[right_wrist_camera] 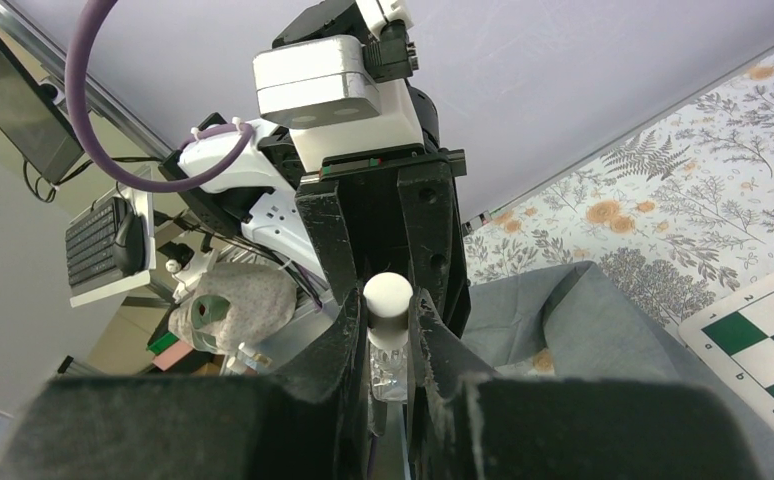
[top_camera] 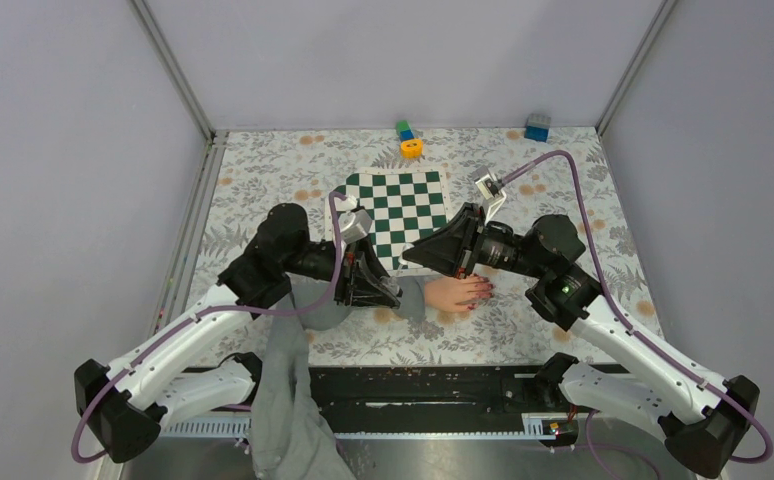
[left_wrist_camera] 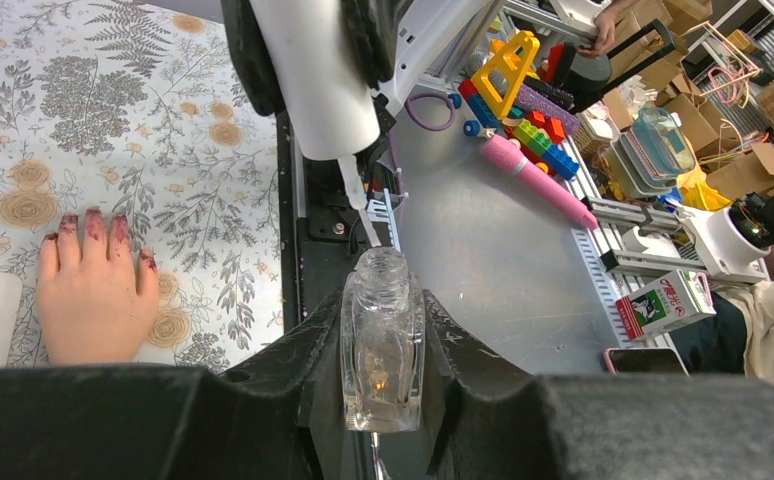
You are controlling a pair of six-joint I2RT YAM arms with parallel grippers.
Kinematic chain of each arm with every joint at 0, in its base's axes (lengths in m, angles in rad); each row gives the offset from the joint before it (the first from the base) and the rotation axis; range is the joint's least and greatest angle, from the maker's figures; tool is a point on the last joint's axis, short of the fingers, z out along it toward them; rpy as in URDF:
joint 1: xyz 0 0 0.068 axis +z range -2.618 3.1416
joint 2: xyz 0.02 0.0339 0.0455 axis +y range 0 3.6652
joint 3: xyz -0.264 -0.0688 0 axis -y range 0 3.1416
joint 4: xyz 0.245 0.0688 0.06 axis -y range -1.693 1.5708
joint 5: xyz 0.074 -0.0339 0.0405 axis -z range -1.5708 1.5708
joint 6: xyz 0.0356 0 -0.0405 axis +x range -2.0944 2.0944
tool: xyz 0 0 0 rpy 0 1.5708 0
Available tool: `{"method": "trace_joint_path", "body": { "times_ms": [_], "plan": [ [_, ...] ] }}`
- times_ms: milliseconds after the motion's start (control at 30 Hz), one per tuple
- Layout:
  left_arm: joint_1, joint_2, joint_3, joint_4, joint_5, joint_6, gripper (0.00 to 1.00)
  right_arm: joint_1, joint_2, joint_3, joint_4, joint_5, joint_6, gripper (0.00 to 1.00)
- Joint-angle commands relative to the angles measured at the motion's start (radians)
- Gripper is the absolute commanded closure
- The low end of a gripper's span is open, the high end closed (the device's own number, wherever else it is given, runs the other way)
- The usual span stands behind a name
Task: Paint the nails
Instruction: Close the nail polish bottle.
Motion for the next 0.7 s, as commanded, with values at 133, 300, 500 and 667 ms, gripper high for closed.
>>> {"method": "trace_joint_path", "body": {
  "times_ms": [133, 300, 500, 667],
  "plan": [
    [-0.004, 0.002, 0.004, 0.071, 0.017, -0.005, 1.0, 0.012, -0.004, 0.041, 0.048, -0.005, -0.003, 1.0],
    [-0.005, 0.001, 0.004, 0.071, 0.012, -0.004, 1.0, 0.012, -0.001, 0.036, 0.045, -0.011, 0.0, 1.0],
    [-0.006, -0.003, 0.001, 0.071, -0.012, 0.003, 1.0, 0.017, 0.007, 0.037, 0.042, -0.026, 0.004, 1.0],
    [-0.004, -0.004, 0.001, 0.071, -0.012, 0.003, 1.0, 0.025, 0.017, 0.034, 0.049, -0.027, 0.007, 1.0]
  ]
}}
